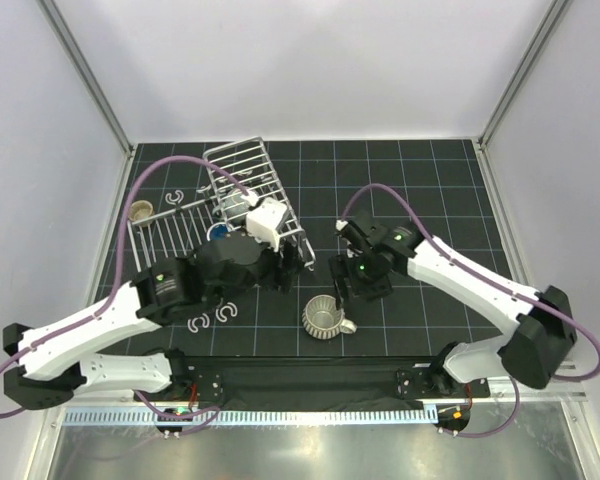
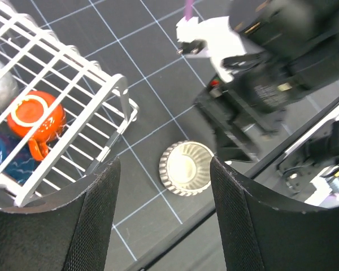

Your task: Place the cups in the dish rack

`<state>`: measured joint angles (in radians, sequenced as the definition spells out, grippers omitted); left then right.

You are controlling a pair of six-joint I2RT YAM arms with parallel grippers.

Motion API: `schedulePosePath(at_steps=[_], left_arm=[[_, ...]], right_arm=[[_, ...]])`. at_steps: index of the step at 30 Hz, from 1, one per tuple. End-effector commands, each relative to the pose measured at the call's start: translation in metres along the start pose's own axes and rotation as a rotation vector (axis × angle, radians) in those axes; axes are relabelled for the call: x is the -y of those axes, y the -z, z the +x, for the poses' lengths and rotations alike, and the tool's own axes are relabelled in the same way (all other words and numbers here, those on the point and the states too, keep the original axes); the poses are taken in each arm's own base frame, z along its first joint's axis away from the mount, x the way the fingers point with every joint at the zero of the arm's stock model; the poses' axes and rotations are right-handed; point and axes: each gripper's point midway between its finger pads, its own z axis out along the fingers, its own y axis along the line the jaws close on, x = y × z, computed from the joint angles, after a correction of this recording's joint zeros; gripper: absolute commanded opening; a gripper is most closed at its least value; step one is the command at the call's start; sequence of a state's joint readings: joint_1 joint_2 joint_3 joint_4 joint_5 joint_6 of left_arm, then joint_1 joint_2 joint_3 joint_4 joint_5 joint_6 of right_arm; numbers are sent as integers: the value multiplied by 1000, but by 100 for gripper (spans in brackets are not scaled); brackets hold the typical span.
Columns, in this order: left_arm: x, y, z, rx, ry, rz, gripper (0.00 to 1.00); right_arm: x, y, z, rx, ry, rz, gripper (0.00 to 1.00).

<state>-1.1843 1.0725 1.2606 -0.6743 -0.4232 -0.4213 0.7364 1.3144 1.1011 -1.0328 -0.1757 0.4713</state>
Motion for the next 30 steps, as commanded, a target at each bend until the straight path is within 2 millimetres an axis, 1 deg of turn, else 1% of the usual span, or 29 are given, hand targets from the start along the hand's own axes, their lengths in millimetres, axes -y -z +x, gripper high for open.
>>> schedulePosePath(at_steps=[1, 3, 4, 5, 7, 8, 10, 12, 13, 14, 15, 16, 18, 20, 21, 22, 23, 24, 25, 27, 28, 30], left_arm=[[-10, 17, -8, 20, 43, -35, 63], [-15, 21, -9, 30, 73, -51, 64], [-18, 25, -11, 41, 83, -60, 64], [-19, 27, -10, 42, 97, -64, 64], [-25, 33, -13, 57, 111, -83, 64], [-29, 36, -11, 52, 116, -97, 64], [-37, 44, -18, 77, 127, -125, 64], [-46, 50, -19, 81, 120, -161, 64], [-48, 55, -25, 97, 124, -169, 64], [-54, 59, -27, 109, 120, -192, 64], [-57, 62, -30, 116, 118, -199, 64], [-58, 66, -35, 130, 123, -199, 64], [-61, 69, -39, 143, 125, -214, 65], [-62, 71, -41, 147, 124, -217, 65], [-62, 71, -40, 144, 124, -217, 65], [-62, 71, -41, 145, 129, -214, 65], [-61, 71, -40, 142, 130, -214, 65], [-60, 71, -40, 141, 132, -208, 65], [-60, 72, -41, 144, 137, -206, 65], [-60, 71, -41, 146, 140, -205, 65], [-60, 71, -41, 149, 142, -205, 66], [-59, 71, -43, 152, 137, -204, 66]], right_arm=[[-6, -1, -34, 97, 56, 57, 75], [-8, -8, -40, 106, 67, 64, 73], [-11, -11, -41, 102, 74, 60, 72], [-15, -17, -45, 113, 71, 46, 70], [-20, -26, -46, 114, 63, 29, 67], [-20, -33, -44, 99, 51, 27, 66], [-20, -44, -38, 73, 44, 32, 62], [-25, -51, -34, 67, 44, 28, 59], [-23, -57, -29, 60, 45, 36, 59], [-28, -61, -29, 70, 40, 28, 57], [-24, -67, -24, 61, 30, 38, 56], [-22, -70, -23, 62, 23, 51, 52], [-17, -76, -20, 59, 11, 70, 47], [-12, -77, -21, 78, -5, 96, 42], [-9, -78, -19, 77, -8, 104, 40], [-10, -76, -19, 85, -12, 98, 36], [-4, -76, -23, 112, -12, 127, 34], [-2, -76, -22, 114, -13, 127, 32], [-3, -75, -22, 119, -10, 123, 27], [-1, -76, -20, 115, -9, 128, 21], [-1, -77, -20, 114, -12, 130, 17], [-1, -77, -19, 116, -14, 127, 12]])
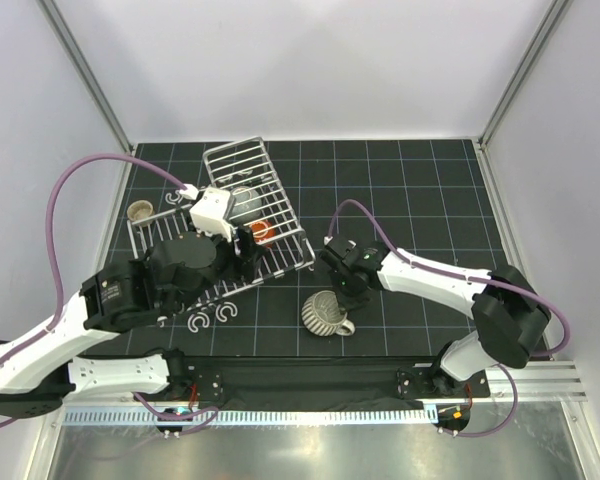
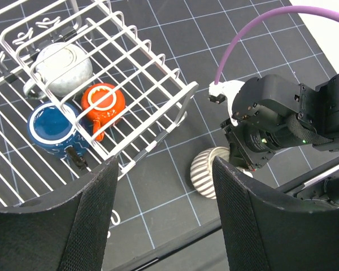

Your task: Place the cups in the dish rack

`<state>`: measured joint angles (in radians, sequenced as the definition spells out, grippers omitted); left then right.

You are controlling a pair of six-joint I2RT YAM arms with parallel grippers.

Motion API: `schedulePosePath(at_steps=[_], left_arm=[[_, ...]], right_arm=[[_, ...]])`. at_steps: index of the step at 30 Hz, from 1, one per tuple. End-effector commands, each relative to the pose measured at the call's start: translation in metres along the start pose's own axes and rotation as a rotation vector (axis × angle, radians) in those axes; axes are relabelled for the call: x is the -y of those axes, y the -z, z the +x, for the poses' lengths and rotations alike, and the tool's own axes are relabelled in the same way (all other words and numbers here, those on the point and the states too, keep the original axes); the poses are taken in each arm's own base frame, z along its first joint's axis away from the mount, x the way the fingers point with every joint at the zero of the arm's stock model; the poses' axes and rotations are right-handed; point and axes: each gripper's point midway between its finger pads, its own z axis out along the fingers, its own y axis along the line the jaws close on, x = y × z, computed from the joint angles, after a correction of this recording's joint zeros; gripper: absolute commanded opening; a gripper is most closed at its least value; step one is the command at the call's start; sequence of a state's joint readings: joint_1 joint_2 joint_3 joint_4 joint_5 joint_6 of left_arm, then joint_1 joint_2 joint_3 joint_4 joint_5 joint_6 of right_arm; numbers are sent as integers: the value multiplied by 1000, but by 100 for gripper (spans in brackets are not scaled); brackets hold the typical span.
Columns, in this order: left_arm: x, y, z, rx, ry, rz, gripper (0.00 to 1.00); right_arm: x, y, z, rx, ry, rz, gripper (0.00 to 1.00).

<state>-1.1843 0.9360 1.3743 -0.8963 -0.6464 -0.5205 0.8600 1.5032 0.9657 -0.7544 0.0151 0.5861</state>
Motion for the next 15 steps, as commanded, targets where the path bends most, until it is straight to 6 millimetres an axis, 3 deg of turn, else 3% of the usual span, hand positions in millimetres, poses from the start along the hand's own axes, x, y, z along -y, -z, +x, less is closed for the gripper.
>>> schedulePosePath(at_steps=[1, 3, 7, 11, 15], left_arm=[[-1, 4, -13, 37, 25, -7, 66], [0, 5, -16, 40, 22, -1, 66], [6, 7, -22, 47, 23, 24, 67], [23, 8, -34, 64, 29, 100, 70], [48, 14, -57, 118, 39, 226, 77]], right_arm=[[-8, 7, -16, 85, -23, -35, 10], [-9, 10, -17, 96, -28, -38, 4], [-9, 33, -26, 160, -32, -54, 4], [-12, 73, -37, 249, -51, -120, 4], [-25, 133, -48, 361, -82, -299, 4]])
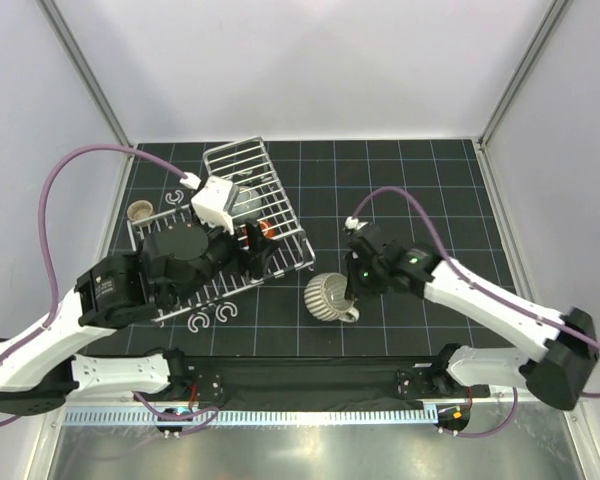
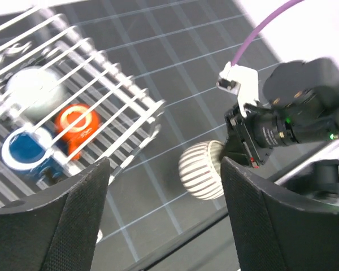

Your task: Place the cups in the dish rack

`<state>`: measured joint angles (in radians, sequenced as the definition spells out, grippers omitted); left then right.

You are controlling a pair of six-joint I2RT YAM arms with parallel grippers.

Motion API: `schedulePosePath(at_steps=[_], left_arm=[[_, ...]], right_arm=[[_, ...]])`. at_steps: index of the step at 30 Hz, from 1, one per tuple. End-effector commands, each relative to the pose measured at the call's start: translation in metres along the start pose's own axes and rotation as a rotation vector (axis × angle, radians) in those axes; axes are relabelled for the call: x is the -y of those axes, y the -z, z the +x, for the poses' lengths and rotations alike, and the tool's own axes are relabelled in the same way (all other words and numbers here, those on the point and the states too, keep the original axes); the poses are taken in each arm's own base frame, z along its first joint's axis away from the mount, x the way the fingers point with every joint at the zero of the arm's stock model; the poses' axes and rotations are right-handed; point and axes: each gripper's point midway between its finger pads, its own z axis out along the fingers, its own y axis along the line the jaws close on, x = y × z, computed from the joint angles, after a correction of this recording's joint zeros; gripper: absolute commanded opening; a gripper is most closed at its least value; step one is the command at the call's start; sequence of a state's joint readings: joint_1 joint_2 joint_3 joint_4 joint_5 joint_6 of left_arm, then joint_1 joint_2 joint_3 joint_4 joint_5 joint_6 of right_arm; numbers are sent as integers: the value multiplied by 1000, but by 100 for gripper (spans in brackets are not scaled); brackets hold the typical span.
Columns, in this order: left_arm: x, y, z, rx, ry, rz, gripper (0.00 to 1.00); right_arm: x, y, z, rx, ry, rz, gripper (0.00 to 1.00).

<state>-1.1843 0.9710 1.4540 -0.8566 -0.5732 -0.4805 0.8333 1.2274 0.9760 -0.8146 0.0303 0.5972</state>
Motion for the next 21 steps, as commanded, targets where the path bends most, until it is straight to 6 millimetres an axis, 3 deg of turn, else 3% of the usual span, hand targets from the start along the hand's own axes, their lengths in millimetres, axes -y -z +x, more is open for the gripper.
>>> schedulePosePath(at_steps=[1, 4, 5, 6, 8, 11, 15, 21], left_arm=[[32, 7, -38, 100, 30, 155, 79], [51, 10, -49, 131, 45, 247, 86], [56, 10, -51, 135, 45, 273, 87], [67, 12, -51, 127, 41, 331, 88], [78, 13, -55, 138, 47, 385, 89], [94, 15, -55, 138, 37, 472, 89], [108, 14, -53, 134, 24, 532, 89], [128, 16, -55, 145, 43, 632, 89]], right_arm=[[-38, 65, -41, 160, -57, -233, 4], [-44, 112, -66, 259, -112, -343, 4], [-56, 134, -71, 270, -117, -432, 4], [-53, 150, -87, 324, -156, -470, 4], [-66, 191, -97, 382, -177, -606, 4], [-76, 230, -116, 450, -207, -710, 4], [-93, 268, -126, 485, -214, -865, 4], [-112, 299, -135, 477, -289, -1087, 4]])
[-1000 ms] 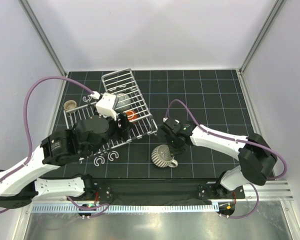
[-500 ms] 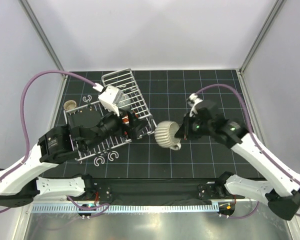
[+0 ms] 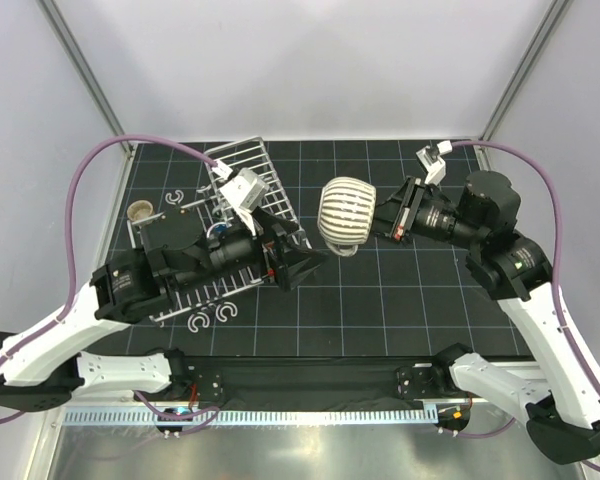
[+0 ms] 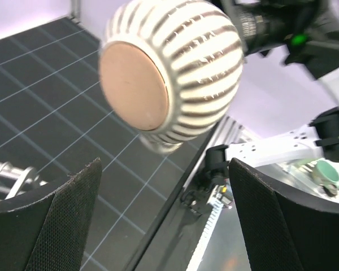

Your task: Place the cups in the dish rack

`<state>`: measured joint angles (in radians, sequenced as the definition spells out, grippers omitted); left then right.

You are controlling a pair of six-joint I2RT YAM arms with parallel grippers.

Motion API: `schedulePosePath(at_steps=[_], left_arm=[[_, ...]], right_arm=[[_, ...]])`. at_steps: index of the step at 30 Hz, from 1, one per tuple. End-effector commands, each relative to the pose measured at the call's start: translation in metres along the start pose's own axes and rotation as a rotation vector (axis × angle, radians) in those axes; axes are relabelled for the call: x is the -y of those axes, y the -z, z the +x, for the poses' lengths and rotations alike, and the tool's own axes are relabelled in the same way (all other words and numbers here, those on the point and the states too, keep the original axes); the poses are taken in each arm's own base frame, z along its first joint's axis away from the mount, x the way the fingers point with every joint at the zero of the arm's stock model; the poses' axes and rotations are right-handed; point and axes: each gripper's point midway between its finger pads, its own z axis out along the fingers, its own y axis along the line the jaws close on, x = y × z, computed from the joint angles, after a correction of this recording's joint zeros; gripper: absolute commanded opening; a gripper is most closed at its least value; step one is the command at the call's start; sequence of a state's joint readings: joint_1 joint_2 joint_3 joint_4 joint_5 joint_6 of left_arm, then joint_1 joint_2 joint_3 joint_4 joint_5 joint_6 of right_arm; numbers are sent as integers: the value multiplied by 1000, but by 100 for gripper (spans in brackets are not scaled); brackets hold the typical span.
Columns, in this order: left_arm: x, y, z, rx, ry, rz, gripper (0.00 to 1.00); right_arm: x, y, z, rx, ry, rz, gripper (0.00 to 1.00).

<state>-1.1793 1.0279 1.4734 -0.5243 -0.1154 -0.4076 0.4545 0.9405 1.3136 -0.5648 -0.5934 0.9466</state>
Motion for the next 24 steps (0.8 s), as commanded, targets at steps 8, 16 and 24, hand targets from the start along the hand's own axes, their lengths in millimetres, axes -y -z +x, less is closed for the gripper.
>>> schedulePosePath(at_steps=[8, 16, 24], left_arm=[[34, -31, -10, 44, 76, 161, 88], [35, -44, -7, 56, 132, 157, 75], [26, -49, -24, 142, 170, 101, 53]], right_arm=[[-66, 8, -9, -5, -70, -318, 4], [-75, 15, -14, 43, -92, -375, 4], [-69, 12, -14, 57, -138, -390, 4]])
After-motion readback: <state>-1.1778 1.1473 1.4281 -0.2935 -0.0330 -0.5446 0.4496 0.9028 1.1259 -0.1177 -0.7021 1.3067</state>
